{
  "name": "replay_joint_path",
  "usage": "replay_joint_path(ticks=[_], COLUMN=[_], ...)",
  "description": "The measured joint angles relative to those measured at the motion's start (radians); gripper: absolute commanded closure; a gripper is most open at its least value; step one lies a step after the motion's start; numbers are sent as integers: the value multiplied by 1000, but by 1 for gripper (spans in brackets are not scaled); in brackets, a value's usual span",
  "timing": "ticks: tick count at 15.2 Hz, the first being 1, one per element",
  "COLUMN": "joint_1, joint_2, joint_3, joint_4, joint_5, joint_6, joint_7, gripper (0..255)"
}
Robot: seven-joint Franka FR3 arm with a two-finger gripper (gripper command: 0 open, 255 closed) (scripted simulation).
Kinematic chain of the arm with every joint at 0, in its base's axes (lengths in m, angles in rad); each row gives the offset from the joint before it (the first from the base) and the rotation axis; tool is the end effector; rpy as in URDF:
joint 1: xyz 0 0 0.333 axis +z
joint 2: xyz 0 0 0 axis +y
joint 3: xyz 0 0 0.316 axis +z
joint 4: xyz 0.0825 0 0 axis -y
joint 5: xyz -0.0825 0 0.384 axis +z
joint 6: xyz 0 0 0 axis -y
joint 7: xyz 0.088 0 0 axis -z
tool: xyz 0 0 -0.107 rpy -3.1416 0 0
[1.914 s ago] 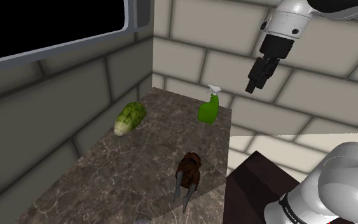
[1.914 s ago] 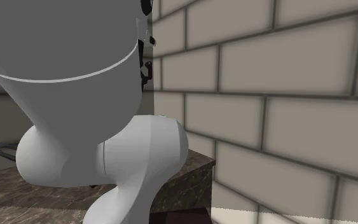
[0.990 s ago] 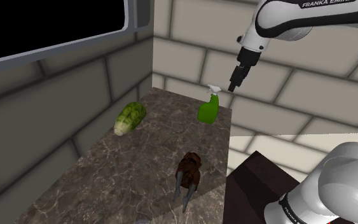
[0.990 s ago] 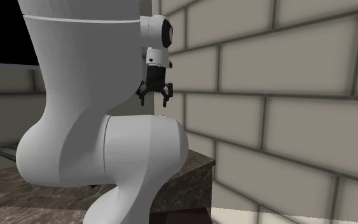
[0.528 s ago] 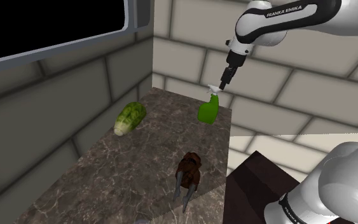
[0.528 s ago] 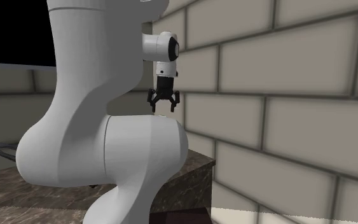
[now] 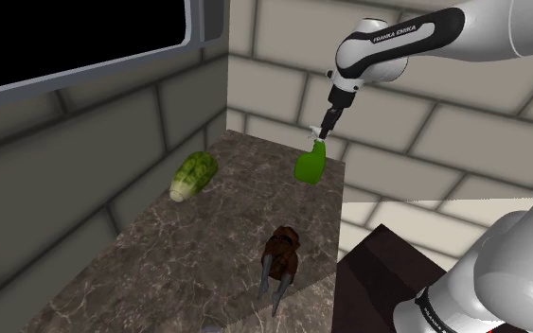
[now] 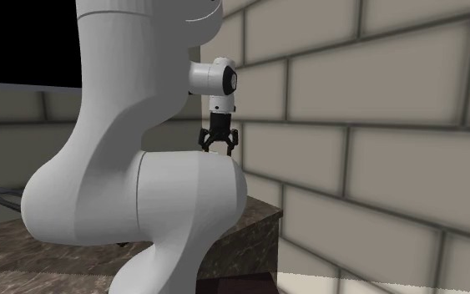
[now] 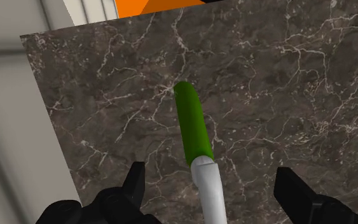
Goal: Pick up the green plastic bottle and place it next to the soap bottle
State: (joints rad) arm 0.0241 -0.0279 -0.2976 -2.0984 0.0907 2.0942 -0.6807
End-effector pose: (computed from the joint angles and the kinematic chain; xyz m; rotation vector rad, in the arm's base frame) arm 0.5218 -0.1426 0.4343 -3.0226 -0.5543 -0.0920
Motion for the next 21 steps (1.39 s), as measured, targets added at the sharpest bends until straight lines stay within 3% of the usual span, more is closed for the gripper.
replay_joint_path(ticks=[8,9,21], joint_1=[1,1,2], joint_2=[15,15,8], joint_3=[1,1,2], joint_4=[-20,-20,-11], joint_5=[7,7,4], joint_6=[35,35,20], joint_7=[-4,-4,0], gripper=[0,255,255])
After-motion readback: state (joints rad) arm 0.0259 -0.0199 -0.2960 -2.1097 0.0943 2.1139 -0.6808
